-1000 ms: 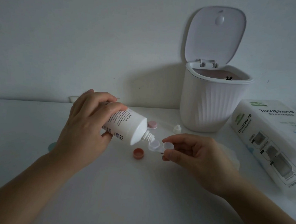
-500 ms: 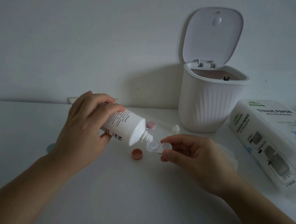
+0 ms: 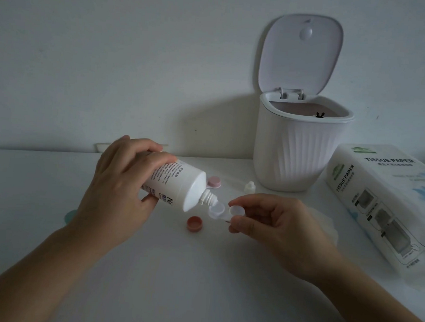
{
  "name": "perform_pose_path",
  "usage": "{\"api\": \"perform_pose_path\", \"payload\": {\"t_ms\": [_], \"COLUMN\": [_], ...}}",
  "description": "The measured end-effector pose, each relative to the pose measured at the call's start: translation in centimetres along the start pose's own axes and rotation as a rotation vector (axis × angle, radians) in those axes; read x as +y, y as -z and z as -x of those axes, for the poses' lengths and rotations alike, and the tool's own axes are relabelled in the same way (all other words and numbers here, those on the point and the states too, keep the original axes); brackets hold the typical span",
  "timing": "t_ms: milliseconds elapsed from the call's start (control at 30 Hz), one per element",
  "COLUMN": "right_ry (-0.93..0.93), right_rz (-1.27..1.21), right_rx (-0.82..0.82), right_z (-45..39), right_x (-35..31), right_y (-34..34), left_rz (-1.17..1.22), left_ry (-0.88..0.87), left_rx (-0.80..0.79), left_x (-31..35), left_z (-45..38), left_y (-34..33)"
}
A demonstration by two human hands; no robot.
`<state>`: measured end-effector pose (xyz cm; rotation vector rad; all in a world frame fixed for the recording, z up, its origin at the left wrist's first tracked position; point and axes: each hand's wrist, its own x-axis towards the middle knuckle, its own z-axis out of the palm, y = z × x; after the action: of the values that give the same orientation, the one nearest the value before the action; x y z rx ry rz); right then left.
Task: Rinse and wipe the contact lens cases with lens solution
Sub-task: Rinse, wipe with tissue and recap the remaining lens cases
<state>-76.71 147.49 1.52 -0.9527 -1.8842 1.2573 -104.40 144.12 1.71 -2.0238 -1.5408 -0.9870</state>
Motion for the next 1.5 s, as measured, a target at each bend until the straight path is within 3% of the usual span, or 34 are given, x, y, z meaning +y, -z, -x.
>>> {"api": "perform_pose_path", "payload": {"t_ms": [867, 1500], "right_ry": [0.014, 0.016], "right_rz": [-0.032, -0.011], "right_rx": [0.026, 0.004], "right_z": [-0.10, -0.14], "right_x": [-0.19, -0.06], "right_y": [-0.04, -0.02], "left_rz": [0.077, 0.040], "left_ry": [0.055, -0.007], "left_rx": [-0.035, 0.004], "left_x": [0.02, -0.23], "left_z": [0.20, 0.13], "left_y": [0.15, -0.24]}}
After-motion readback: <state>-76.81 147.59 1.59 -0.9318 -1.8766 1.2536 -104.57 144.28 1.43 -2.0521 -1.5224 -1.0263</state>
